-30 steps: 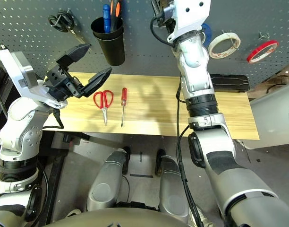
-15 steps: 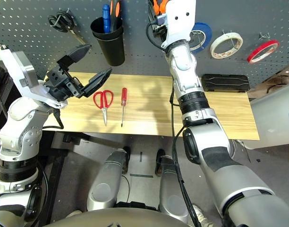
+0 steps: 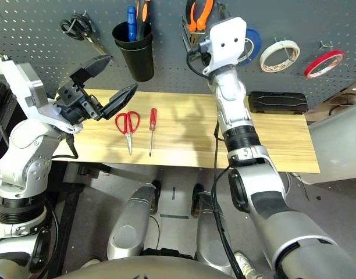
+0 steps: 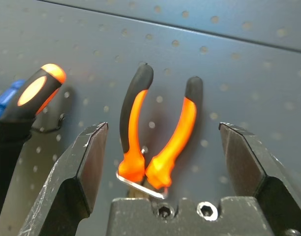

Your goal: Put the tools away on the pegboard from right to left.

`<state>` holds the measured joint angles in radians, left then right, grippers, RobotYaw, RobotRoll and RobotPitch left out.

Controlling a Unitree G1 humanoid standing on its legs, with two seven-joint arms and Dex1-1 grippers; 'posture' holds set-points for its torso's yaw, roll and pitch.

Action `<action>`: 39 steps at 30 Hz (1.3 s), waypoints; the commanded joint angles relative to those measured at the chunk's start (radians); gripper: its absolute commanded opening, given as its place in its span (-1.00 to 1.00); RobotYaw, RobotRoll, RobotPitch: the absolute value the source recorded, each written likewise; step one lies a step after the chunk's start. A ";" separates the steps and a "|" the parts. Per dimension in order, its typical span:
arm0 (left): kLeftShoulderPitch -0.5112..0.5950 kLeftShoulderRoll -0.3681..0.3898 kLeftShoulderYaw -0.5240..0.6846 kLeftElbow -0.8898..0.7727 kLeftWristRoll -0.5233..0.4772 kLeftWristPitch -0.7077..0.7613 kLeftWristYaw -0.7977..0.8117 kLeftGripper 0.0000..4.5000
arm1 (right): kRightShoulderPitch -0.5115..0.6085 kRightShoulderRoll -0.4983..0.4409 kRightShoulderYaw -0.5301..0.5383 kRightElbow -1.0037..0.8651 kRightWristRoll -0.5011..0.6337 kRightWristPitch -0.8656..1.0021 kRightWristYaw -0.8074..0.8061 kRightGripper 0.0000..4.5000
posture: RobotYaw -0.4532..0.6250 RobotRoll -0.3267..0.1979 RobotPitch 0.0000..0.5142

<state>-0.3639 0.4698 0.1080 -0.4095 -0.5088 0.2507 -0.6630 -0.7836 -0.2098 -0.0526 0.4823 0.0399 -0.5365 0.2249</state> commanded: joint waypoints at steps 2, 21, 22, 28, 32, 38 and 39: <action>0.039 0.001 -0.016 0.009 0.025 -0.002 0.007 1.00 | 0.142 -0.040 0.019 -0.133 0.040 0.021 0.094 0.99 | 0.48 0.25 0.06; 0.146 -0.114 -0.178 0.137 0.288 0.086 0.228 1.00 | 0.545 -0.269 0.153 -0.284 0.043 0.349 0.492 0.99 | 0.40 0.25 0.16; 0.145 -0.125 -0.190 0.148 0.304 0.108 0.247 1.00 | 0.551 -0.277 0.160 -0.282 0.035 0.360 0.500 0.99 | 0.40 0.25 0.17; 0.116 -0.185 -0.238 0.254 0.377 0.199 0.329 1.00 | 0.566 -0.304 0.186 -0.261 0.000 0.407 0.533 0.99 | 0.38 0.25 0.19; 0.067 -0.221 -0.263 0.356 0.419 0.267 0.367 1.00 | 0.569 -0.306 0.201 -0.242 -0.031 0.416 0.539 0.99 | 0.37 0.25 0.21; -0.019 -0.265 -0.296 0.516 0.459 0.317 0.379 1.00 | 0.570 -0.300 0.231 -0.241 -0.072 0.441 0.532 0.99 | 0.34 0.25 0.25; -0.035 -0.278 -0.299 0.546 0.465 0.316 0.384 1.00 | 0.569 -0.296 0.235 -0.239 -0.079 0.443 0.528 0.99 | 0.33 0.25 0.25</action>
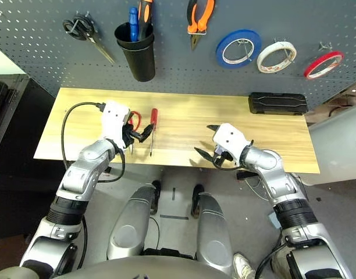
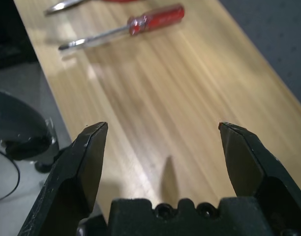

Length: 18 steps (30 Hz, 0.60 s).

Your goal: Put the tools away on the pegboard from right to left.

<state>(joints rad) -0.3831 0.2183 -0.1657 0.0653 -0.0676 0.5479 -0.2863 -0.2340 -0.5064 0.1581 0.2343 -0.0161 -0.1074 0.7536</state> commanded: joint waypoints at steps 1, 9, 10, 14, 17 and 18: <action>-0.033 -0.039 -0.028 0.105 0.030 0.011 0.012 1.00 | 0.019 0.006 0.030 0.009 -0.030 0.016 -0.006 0.99 | 0.32 0.25 0.26; -0.167 -0.106 0.005 0.371 0.058 -0.034 0.063 1.00 | 0.018 0.029 0.050 -0.005 -0.055 0.035 -0.032 0.99 | 0.28 0.25 0.28; -0.194 -0.111 0.014 0.422 0.060 -0.049 0.074 1.00 | 0.019 0.030 0.050 -0.008 -0.057 0.036 -0.034 0.99 | 0.27 0.25 0.28; -0.289 -0.123 0.048 0.608 0.062 -0.111 0.098 1.00 | 0.026 0.029 0.049 -0.023 -0.063 0.041 -0.041 0.99 | 0.23 0.25 0.27; -0.342 -0.134 0.059 0.725 0.066 -0.151 0.100 1.00 | 0.031 0.026 0.048 -0.034 -0.064 0.046 -0.046 0.99 | 0.21 0.25 0.26; -0.356 -0.139 0.060 0.761 0.069 -0.165 0.100 1.00 | 0.033 0.025 0.048 -0.039 -0.064 0.048 -0.047 0.99 | 0.20 0.25 0.25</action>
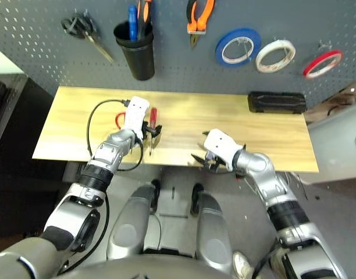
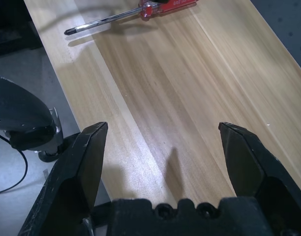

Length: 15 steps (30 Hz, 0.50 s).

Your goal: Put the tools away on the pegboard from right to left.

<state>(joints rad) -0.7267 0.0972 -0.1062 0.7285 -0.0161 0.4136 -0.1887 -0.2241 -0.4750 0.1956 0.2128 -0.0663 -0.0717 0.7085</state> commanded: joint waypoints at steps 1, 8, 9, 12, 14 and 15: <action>-0.023 -0.022 0.002 0.125 0.020 -0.043 0.003 1.00 | 0.026 -0.008 0.010 -0.023 -0.014 0.015 -0.003 0.99 | 0.19 0.25 0.25; -0.071 -0.054 0.015 0.278 0.031 -0.121 0.007 1.00 | 0.036 -0.015 0.009 -0.046 -0.015 0.024 -0.008 0.99 | 0.15 0.25 0.24; -0.074 -0.057 0.017 0.294 0.032 -0.129 0.008 1.00 | 0.036 -0.016 0.009 -0.048 -0.015 0.025 -0.009 0.99 | 0.15 0.25 0.24; -0.081 -0.065 0.019 0.336 0.033 -0.138 0.007 1.00 | 0.038 -0.020 0.008 -0.053 -0.015 0.026 -0.009 0.99 | 0.14 0.25 0.24; -0.085 -0.068 0.024 0.366 0.034 -0.138 0.012 1.00 | 0.036 -0.021 0.009 -0.057 -0.014 0.030 -0.009 0.99 | 0.14 0.25 0.24; -0.087 -0.068 0.027 0.383 0.034 -0.138 0.016 0.92 | 0.035 -0.022 0.009 -0.060 -0.014 0.031 -0.010 1.00 | 0.14 0.25 0.24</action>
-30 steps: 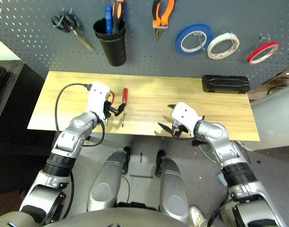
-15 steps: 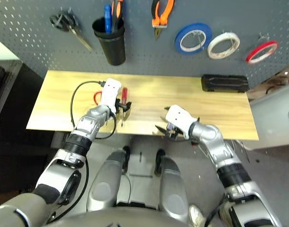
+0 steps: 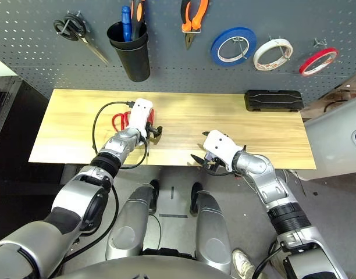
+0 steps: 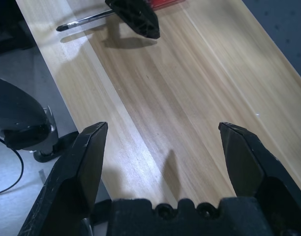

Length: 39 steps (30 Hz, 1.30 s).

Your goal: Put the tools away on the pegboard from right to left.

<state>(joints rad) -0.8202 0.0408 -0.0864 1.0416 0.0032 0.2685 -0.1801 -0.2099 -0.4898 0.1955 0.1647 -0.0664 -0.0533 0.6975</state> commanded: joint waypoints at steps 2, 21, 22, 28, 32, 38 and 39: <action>0.005 -0.011 0.015 0.097 0.016 0.005 0.020 0.71 | 0.019 -0.007 0.010 -0.016 -0.014 0.016 0.000 1.00 | 0.14 0.25 0.24; 0.101 -0.036 0.090 -0.129 -0.024 0.117 0.092 -0.62 | -0.046 0.003 -0.008 0.074 0.045 -0.082 0.050 1.00 | 0.26 0.25 0.14; 0.126 -0.038 0.098 -0.193 -0.030 0.148 0.102 -0.62 | -0.056 0.006 -0.007 0.089 0.048 -0.092 0.055 1.00 | 0.27 0.25 0.13; 0.299 -0.058 0.145 -0.609 -0.058 0.345 0.193 -0.62 | -0.136 0.029 -0.004 0.211 0.050 -0.159 0.079 1.00 | 0.36 0.25 0.12; 0.369 -0.066 0.193 -0.807 -0.084 0.405 0.228 -0.62 | -0.178 0.040 -0.003 0.283 0.047 -0.202 0.092 1.00 | 0.43 0.25 0.11; 0.432 -0.091 0.241 -1.038 -0.134 0.424 0.241 -0.62 | -0.223 0.054 -0.002 0.371 0.045 -0.264 0.115 1.00 | 0.50 0.25 0.08; 0.443 -0.099 0.249 -1.076 -0.147 0.422 0.242 -0.62 | -0.230 0.055 -0.002 0.385 0.045 -0.274 0.119 1.00 | 0.51 0.25 0.08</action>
<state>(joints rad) -0.4092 -0.0371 0.1534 0.0273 -0.1172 0.6797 0.0538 -0.4471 -0.4326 0.1869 0.5194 -0.0196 -0.3051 0.8017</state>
